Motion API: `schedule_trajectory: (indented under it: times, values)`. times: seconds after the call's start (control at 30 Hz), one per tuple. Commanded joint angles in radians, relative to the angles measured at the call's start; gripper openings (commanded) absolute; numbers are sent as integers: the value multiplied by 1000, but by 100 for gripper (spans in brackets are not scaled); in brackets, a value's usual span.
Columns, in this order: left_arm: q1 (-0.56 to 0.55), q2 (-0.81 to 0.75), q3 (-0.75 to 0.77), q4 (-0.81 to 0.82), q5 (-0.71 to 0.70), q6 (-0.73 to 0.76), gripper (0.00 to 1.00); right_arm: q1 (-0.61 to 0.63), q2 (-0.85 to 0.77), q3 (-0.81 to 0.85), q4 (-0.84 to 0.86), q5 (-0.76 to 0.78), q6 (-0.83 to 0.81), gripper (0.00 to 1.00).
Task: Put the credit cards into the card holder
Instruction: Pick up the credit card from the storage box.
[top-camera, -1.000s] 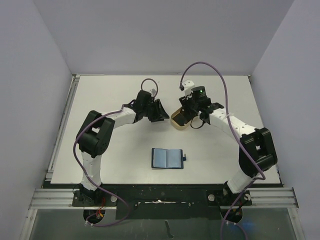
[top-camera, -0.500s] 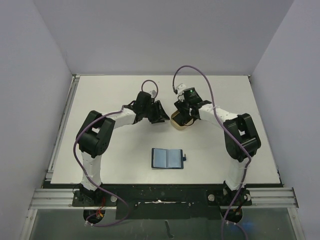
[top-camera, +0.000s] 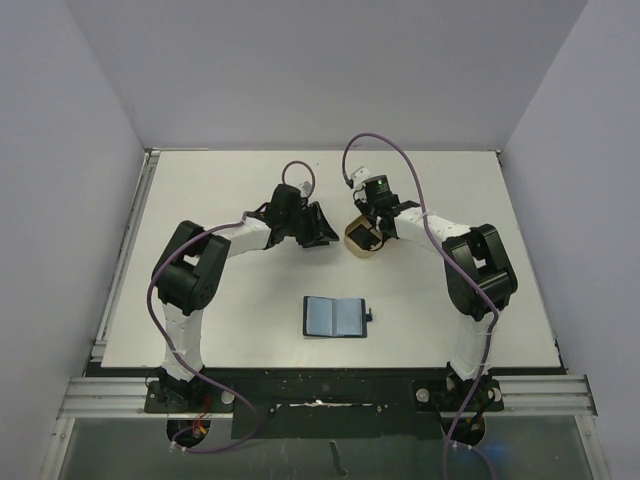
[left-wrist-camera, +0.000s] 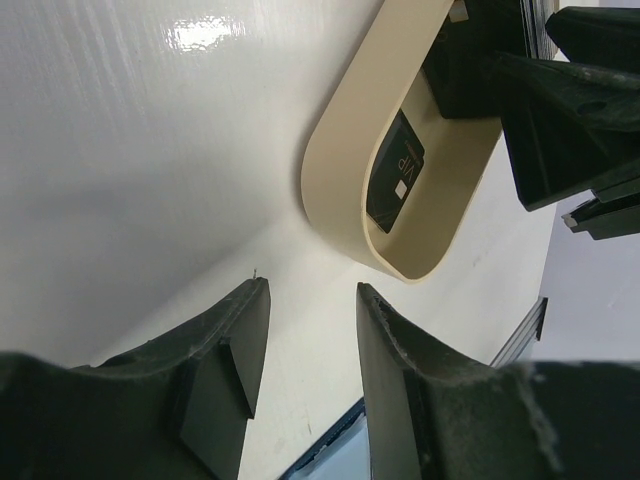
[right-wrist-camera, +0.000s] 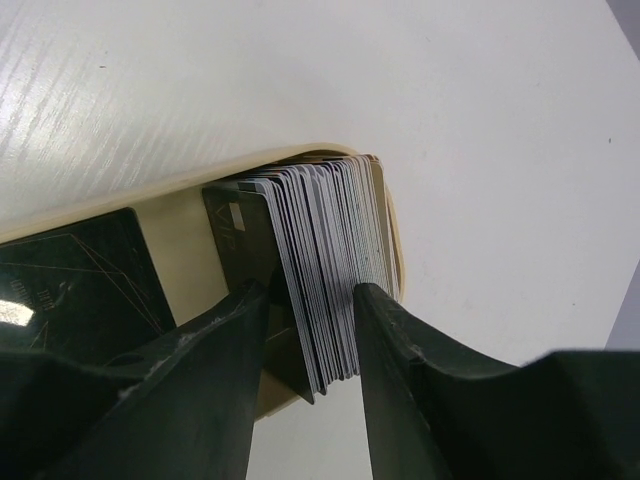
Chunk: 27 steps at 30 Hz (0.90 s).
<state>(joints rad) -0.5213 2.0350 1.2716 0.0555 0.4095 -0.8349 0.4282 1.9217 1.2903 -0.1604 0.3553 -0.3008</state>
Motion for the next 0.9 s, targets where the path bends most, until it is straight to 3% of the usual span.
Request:
schedule_trajectory:
  times: [0.0, 0.87]
  values:
    - [10, 1, 3, 58, 31, -9, 37, -2, -48, 41, 63, 65, -14, 39]
    - [10, 4, -11, 93, 48, -33, 37, 4, -73, 54, 36, 62, -25, 17]
